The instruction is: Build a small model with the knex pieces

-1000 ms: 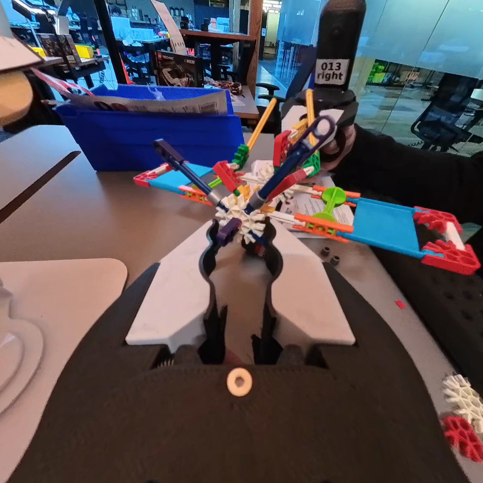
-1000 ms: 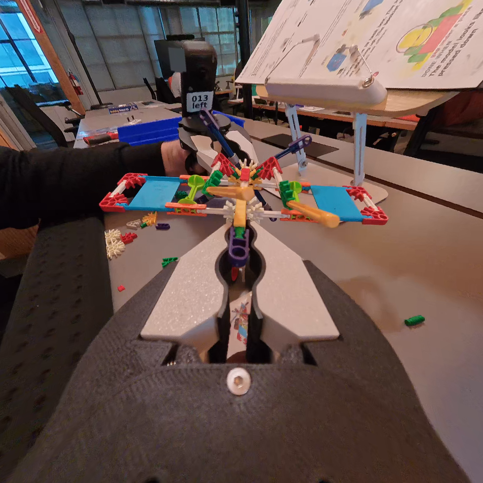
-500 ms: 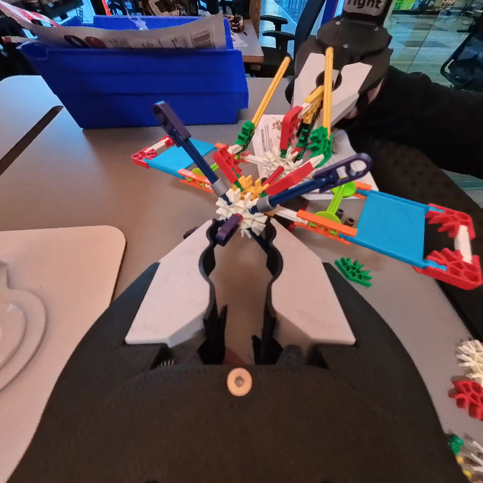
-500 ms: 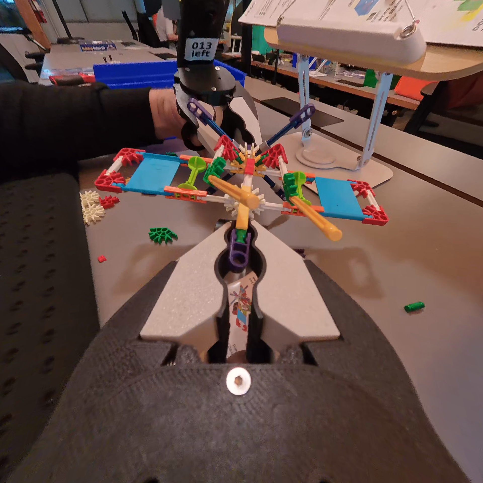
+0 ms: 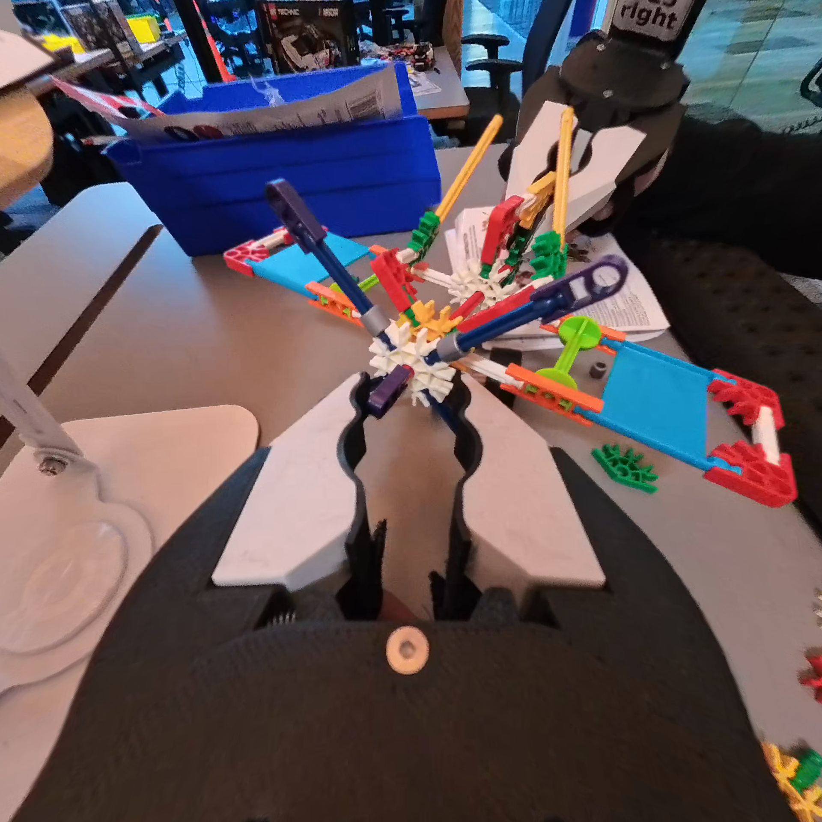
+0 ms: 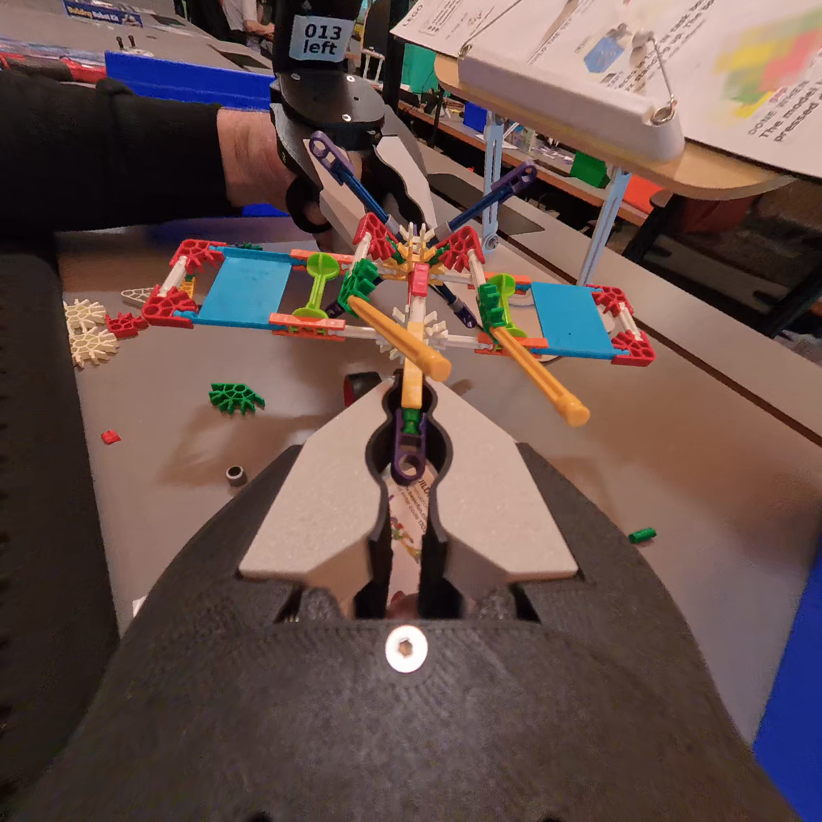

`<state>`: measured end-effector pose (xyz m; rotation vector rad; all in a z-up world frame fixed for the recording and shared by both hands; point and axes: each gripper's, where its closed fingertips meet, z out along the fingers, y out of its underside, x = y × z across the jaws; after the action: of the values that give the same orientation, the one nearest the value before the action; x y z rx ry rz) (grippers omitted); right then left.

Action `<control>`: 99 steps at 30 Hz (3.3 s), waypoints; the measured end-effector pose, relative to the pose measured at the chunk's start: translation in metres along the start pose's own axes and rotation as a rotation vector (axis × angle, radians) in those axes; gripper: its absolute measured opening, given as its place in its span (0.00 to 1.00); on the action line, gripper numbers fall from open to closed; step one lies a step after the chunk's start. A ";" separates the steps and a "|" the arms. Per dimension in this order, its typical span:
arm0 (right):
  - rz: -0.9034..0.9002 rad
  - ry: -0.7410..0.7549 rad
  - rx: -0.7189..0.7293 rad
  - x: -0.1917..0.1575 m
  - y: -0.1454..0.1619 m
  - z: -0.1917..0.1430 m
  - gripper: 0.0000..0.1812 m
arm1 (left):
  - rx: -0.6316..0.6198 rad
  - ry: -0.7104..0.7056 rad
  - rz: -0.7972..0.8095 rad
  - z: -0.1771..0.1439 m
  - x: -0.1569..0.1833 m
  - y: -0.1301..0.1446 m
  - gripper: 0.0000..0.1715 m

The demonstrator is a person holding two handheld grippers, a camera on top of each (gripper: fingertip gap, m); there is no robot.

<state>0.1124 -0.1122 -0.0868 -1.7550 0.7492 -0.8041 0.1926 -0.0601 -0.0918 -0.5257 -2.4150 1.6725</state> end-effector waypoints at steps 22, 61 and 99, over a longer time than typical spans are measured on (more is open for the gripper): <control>0.025 -0.025 0.015 0.012 0.005 -0.002 0.02 | -0.013 -0.045 0.034 0.003 -0.002 -0.006 0.19; 0.215 -0.306 0.101 0.030 0.002 -0.004 0.01 | 0.001 -0.254 -0.185 -0.009 -0.007 0.004 0.37; 0.269 -0.343 0.404 0.048 -0.055 -0.041 0.02 | 0.313 -0.002 -0.242 0.047 0.021 -0.048 0.32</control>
<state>0.1137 -0.1568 -0.0154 -1.3445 0.5316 -0.4192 0.1485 -0.1090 -0.0656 -0.1765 -2.0598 1.8862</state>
